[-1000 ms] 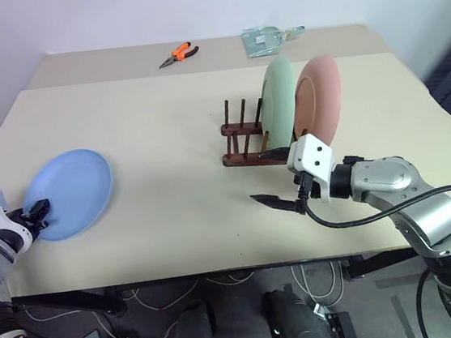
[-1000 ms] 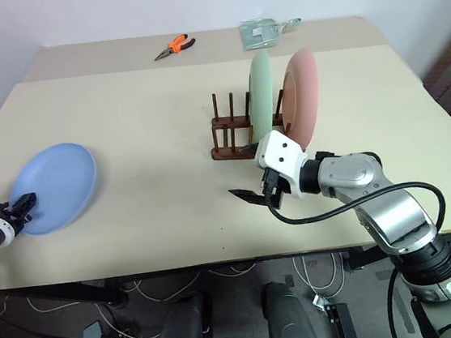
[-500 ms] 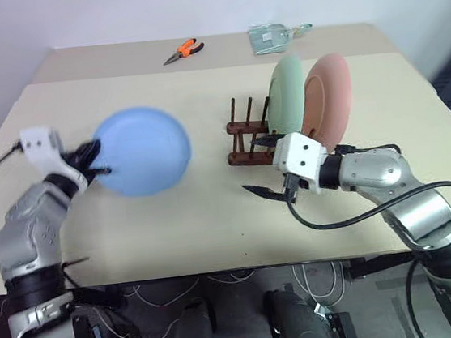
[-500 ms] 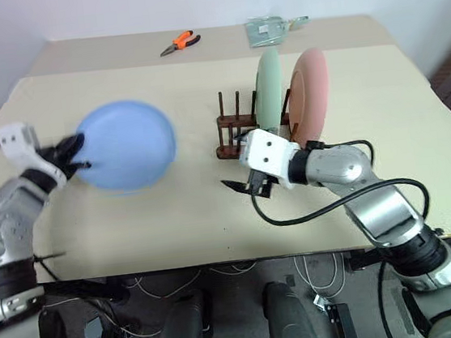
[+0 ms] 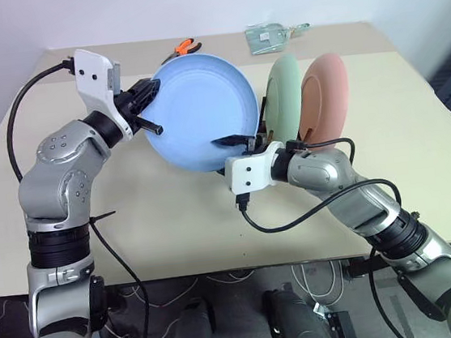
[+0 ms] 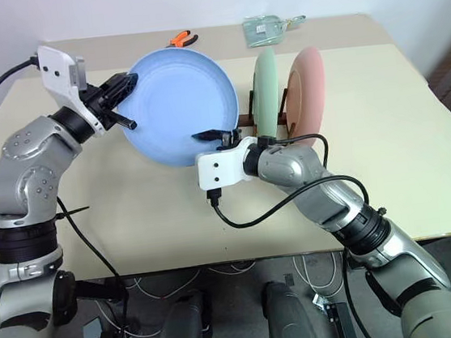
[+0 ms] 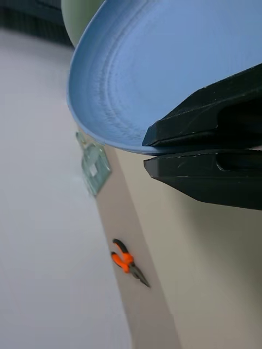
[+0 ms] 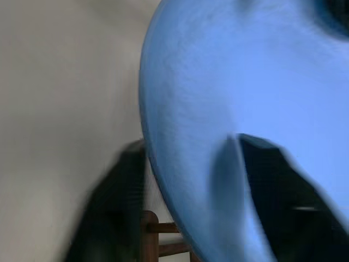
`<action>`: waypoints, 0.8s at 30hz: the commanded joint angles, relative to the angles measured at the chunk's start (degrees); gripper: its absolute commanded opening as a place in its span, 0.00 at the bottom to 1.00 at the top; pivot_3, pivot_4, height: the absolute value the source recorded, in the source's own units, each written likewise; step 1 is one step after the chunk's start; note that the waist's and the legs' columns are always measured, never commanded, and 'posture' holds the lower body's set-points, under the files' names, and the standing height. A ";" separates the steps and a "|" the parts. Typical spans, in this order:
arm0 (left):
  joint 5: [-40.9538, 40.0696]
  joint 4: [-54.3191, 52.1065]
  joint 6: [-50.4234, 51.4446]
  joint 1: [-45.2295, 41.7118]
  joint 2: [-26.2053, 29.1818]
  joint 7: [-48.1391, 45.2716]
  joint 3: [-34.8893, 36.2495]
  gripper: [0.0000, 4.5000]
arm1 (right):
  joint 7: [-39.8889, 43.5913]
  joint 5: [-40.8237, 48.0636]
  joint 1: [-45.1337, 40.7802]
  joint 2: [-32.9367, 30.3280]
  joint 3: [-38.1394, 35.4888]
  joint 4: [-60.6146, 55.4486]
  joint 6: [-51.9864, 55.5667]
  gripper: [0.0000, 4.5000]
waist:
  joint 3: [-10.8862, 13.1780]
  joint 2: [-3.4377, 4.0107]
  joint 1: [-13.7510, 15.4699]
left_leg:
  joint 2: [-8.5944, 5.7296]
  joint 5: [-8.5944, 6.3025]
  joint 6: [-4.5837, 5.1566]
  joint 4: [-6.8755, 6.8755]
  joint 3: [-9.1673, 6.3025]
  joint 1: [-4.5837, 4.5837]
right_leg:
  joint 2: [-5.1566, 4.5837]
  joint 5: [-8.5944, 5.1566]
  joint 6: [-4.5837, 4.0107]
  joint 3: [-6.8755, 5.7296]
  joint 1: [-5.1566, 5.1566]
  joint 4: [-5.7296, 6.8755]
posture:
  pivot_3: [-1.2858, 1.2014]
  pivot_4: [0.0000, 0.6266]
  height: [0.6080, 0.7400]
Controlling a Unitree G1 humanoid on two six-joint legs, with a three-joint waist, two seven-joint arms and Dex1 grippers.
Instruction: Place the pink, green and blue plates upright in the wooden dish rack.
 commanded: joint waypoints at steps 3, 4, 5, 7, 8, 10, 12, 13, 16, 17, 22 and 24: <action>-1.50 -2.55 0.76 -0.14 -0.48 -0.37 1.29 0.00 | 0.05 -2.46 -0.57 1.42 -0.89 -0.77 -2.17 0.01 | 0.00 0.00 0.00 | 0.00 0.00 0.00 0.02 -0.01 0.01 | 0.00 0.01 0.03 0.00 0.00 0.04 | 0.52 0.24 0.94; -2.09 -2.18 1.21 -0.14 -0.77 -0.32 1.89 0.00 | 0.01 -3.09 -0.45 1.45 -0.84 -0.56 -2.62 0.01 | 0.00 0.00 -0.01 | 0.00 0.00 0.00 0.02 -0.01 0.01 | 0.01 0.01 0.03 0.00 0.00 0.05 | 0.52 0.24 0.94; -2.68 -1.83 1.48 -0.18 -1.12 -0.35 2.50 0.07 | -0.22 -3.73 -0.32 1.58 -0.87 -0.41 -3.04 0.00 | 0.00 0.00 -0.01 | 0.00 0.01 -0.01 0.02 -0.01 0.01 | 0.01 0.01 0.03 0.00 0.00 0.05 | 0.52 0.24 0.94; -2.34 -1.26 -0.42 -0.59 -1.97 -0.07 3.32 0.22 | -0.95 -5.43 -0.28 1.84 -0.72 -0.01 -4.05 0.00 | 0.00 0.00 0.00 | 0.00 0.01 -0.01 0.03 -0.01 0.01 | 0.00 0.01 0.03 0.00 0.00 0.05 | 0.52 0.24 0.94; -1.77 -0.63 -2.07 -1.23 -2.57 0.74 3.95 0.35 | -1.19 -6.11 -0.27 2.10 -0.68 0.21 -4.47 0.00 | 0.00 0.01 0.04 | 0.00 0.01 -0.01 0.03 -0.02 0.02 | 0.01 0.01 0.03 0.00 0.02 0.06 | 0.52 0.24 0.94; -1.49 2.45 -5.87 -4.11 -4.34 4.42 7.57 0.56 | -2.10 -7.71 -0.37 2.63 -0.68 0.64 -5.38 0.00 | 0.01 -0.01 0.16 | -0.01 0.03 -0.06 0.04 -0.02 0.01 | 0.00 0.01 0.03 0.00 0.01 0.07 | 0.52 0.24 0.94; 1.04 7.36 -12.65 -7.40 -4.29 9.69 11.75 0.56 | -3.35 -8.71 -0.38 3.37 -1.27 0.74 -5.97 0.00 | 0.02 -0.02 0.10 | -0.01 0.06 -0.10 0.05 -0.04 0.00 | 0.01 0.01 0.03 0.00 0.01 0.08 | 0.52 0.24 0.94; 3.04 10.50 -15.74 -8.08 -2.77 11.17 12.93 0.56 | -4.52 -9.08 -0.38 3.82 -1.92 0.69 -6.48 0.00 | 0.03 -0.02 -0.12 | 0.00 0.07 -0.12 0.05 -0.05 0.01 | 0.02 0.02 0.03 -0.01 0.00 0.10 | 0.52 0.24 0.94; 11.17 17.06 -26.61 -5.94 2.60 12.05 12.25 0.56 | -7.78 -6.54 0.67 6.47 -5.54 -0.84 -6.29 0.00 | 0.02 -0.02 -0.77 | 0.00 0.08 -0.13 -0.06 -0.02 0.16 | 0.03 0.03 0.06 0.02 -0.02 0.22 | 0.52 0.24 0.94; 11.40 18.74 -28.76 -5.41 3.19 11.89 12.86 0.56 | -8.45 -5.13 1.13 7.50 -6.76 -1.53 -6.25 0.00 | 0.02 -0.01 -0.75 | 0.00 0.08 -0.14 -0.13 -0.01 0.23 | 0.03 0.01 0.07 0.02 -0.01 0.32 | 0.52 0.24 0.94; 16.41 26.48 -38.57 2.33 6.10 7.04 9.69 0.56 | -9.76 10.82 5.36 18.85 -14.11 -9.24 0.62 0.00 | 0.02 -0.02 -0.07 | 0.01 0.11 -0.19 -0.11 -0.03 0.27 | 0.03 -0.02 0.10 0.00 0.02 0.47 | 0.52 0.24 0.94; 14.30 25.82 -37.86 6.34 3.67 2.94 7.82 0.56 | -11.09 20.33 6.27 25.47 -18.26 -12.79 7.90 0.00 | 0.02 -0.02 0.28 | 0.01 0.12 -0.20 -0.07 -0.03 0.26 | 0.02 -0.02 0.09 -0.01 0.05 0.47 | 0.52 0.24 0.94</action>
